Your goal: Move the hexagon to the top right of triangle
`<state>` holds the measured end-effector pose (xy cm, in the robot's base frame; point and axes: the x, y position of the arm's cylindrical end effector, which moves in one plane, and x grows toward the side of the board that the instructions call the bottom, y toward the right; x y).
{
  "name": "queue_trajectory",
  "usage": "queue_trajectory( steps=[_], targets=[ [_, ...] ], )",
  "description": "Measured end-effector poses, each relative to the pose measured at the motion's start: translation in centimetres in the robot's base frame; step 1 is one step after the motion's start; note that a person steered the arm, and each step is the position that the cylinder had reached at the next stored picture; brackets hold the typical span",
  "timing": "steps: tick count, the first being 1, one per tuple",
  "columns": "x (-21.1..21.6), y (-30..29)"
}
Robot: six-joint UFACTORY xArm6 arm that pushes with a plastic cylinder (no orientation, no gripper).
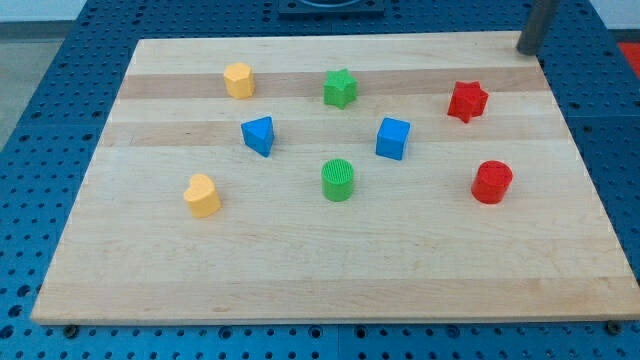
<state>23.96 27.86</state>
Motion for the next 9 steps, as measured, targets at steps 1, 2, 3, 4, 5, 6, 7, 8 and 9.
queue_trajectory(
  steps=[1,2,3,4,5,6,7,8,9],
  targets=[
    [0.0,0.0],
    [0.8,-3.4],
    [0.1,-8.3],
    [0.3,-13.0],
    [0.2,-13.8],
    [-1.5,-21.0],
    [-2.3,-27.4],
    [-2.3,-27.4],
    [-2.3,-30.9]
  ],
)
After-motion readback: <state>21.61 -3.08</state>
